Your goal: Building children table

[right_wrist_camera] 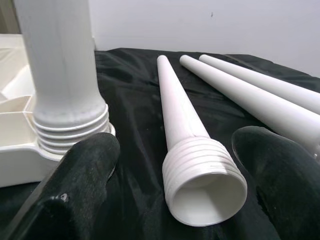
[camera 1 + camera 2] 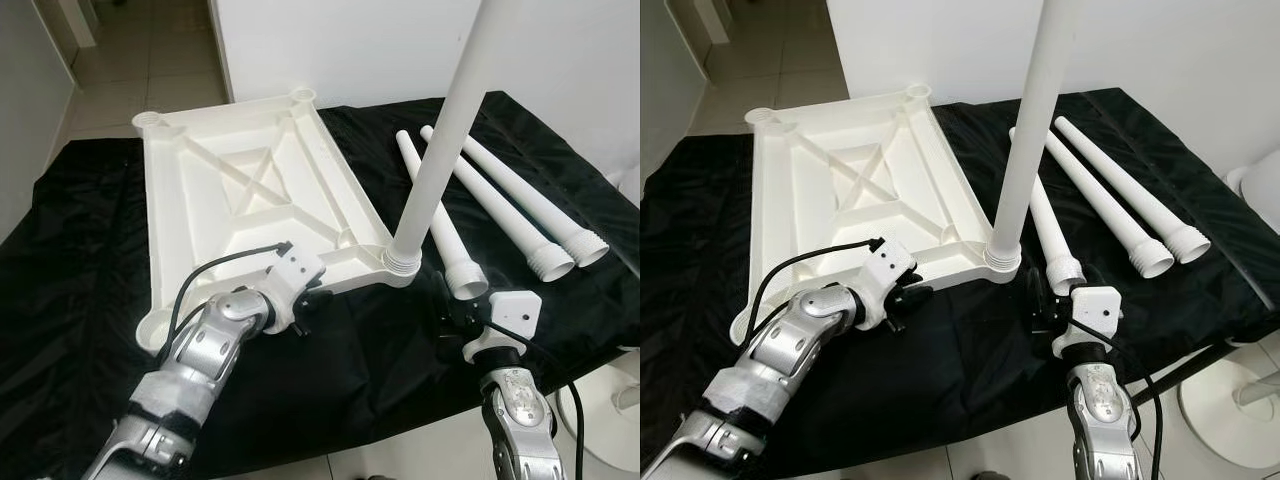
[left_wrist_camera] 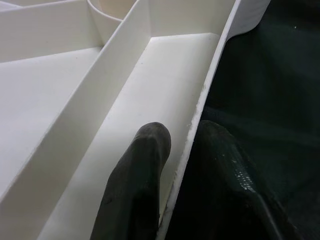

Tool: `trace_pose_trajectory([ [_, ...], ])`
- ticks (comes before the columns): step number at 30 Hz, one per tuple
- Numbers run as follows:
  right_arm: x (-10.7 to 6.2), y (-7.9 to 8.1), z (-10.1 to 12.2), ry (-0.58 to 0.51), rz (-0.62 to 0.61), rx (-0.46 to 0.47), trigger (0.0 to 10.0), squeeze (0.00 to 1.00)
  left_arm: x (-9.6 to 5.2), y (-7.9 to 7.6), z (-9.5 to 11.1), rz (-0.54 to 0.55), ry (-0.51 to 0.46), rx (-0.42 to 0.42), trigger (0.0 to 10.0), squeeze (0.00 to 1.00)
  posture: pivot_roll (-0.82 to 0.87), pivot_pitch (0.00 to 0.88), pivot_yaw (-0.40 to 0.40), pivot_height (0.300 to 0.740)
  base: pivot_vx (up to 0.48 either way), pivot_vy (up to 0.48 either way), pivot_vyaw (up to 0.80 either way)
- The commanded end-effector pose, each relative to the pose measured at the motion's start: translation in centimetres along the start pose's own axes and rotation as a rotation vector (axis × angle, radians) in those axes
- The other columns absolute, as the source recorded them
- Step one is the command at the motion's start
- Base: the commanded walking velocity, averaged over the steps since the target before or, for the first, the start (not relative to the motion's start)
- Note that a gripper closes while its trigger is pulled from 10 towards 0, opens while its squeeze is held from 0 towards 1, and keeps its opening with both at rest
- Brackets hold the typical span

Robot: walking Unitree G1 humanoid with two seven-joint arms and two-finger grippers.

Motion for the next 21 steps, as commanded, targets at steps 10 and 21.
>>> trace_pose_trajectory([
  [10,0.2,-0.2,-0.4,0.003,0.006,-0.013,10.0,0.0,-2.4,1.3,-3.2,0.178,0.075,-0.109,0.0,0.0,-0.1,0.034,0.036,0.74,0.0,0.0,0.0],
  [21,0.9,-0.8,-0.3,-0.011,0.003,-0.032,10.0,0.0,-3.9,2.5,-4.5,0.415,0.086,-0.222,0.0,0.0,-0.09,0.029,0.027,0.74,0.0,0.0,0.0],
])
Point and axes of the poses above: a point about 5 cm out from each wrist's last joint towards the gripper, its own x axis pointing out of the wrist towards the gripper, its own z axis along the axis of the wrist's last joint, y = z × x, the point moved 1 cm from there along x, pointing out of the wrist towards the gripper, and after that the axes turned 7 degrees about -x, right-handed, at the moved point
